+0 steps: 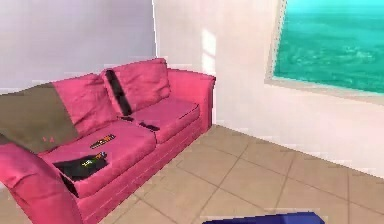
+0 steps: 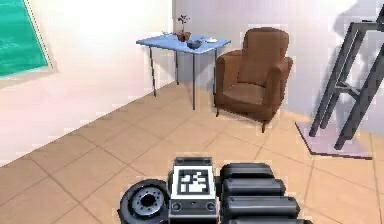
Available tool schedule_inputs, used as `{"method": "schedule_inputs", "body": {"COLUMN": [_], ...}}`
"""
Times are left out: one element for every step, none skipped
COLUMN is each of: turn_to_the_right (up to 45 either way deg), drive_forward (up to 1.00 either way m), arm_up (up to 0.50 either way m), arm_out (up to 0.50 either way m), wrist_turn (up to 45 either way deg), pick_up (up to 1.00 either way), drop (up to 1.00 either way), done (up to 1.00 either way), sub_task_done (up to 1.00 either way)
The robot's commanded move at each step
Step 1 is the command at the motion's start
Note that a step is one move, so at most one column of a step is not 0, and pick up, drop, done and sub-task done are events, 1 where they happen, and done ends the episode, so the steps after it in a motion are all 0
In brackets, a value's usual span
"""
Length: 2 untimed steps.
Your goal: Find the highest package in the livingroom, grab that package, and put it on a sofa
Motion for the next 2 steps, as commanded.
{"method": "schedule_inputs", "body": {"turn_to_the_right": [0.0, 0.0], "drive_forward": [1.00, 0.35], "arm_up": [0.00, 0.00], "arm_out": [0.00, 0.00], "wrist_turn": [0.0, 0.0], "pick_up": [0.00, 0.00], "drop": [0.00, 0.00], "done": [0.00, 0.00], "sub_task_done": [0.00, 0.00]}}
